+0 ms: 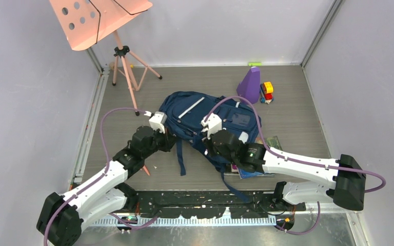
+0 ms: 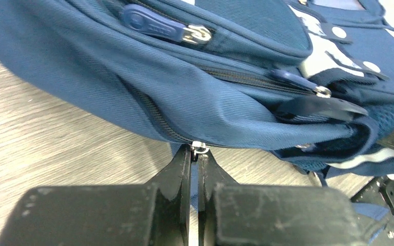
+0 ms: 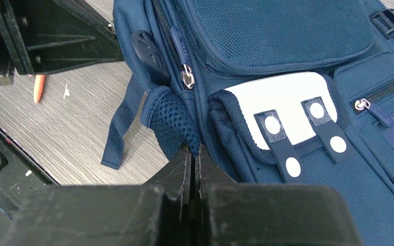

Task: Pack the student bag
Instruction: Unzip the student bag.

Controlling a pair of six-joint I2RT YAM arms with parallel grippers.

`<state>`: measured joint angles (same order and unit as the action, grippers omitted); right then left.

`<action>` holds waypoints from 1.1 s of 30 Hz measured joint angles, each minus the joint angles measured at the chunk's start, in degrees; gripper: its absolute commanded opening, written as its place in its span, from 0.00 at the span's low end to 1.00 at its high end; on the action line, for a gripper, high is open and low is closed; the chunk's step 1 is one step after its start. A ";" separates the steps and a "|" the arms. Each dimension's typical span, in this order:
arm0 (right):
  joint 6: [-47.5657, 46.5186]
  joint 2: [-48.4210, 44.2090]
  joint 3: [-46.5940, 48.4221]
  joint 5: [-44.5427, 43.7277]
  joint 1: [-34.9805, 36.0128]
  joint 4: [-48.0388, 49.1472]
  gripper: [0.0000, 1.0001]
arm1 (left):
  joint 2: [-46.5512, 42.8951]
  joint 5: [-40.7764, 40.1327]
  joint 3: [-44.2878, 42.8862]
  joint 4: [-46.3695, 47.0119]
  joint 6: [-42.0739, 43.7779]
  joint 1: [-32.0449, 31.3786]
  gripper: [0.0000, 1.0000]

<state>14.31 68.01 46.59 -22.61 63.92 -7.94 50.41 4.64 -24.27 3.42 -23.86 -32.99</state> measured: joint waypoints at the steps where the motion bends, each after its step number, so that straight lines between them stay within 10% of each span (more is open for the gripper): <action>1: -0.02 -0.02 0.00 -0.02 0.00 -0.15 0.01 | -0.02 -1.27 -0.63 -1.55 -0.33 0.02 0.00; 20: 0.66 -9.51 -1.36 1.51 0.00 -7.15 0.03 | 8.13 2.27 -13.16 -15.52 -7.52 15.76 0.00; 29: 0.66 -12.13 -0.83 0.39 0.04 -9.88 0.69 | 6.21 7.10 -21.66 -29.79 -4.94 17.49 0.00; 33: -0.96 -11.30 2.69 -0.02 0.04 -10.78 0.84 | 5.11 10.29 -24.96 -36.11 -1.14 17.97 0.00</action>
<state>13.34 56.71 49.28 -22.63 63.96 -18.72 55.53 14.94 -49.23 -32.69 -24.99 -15.03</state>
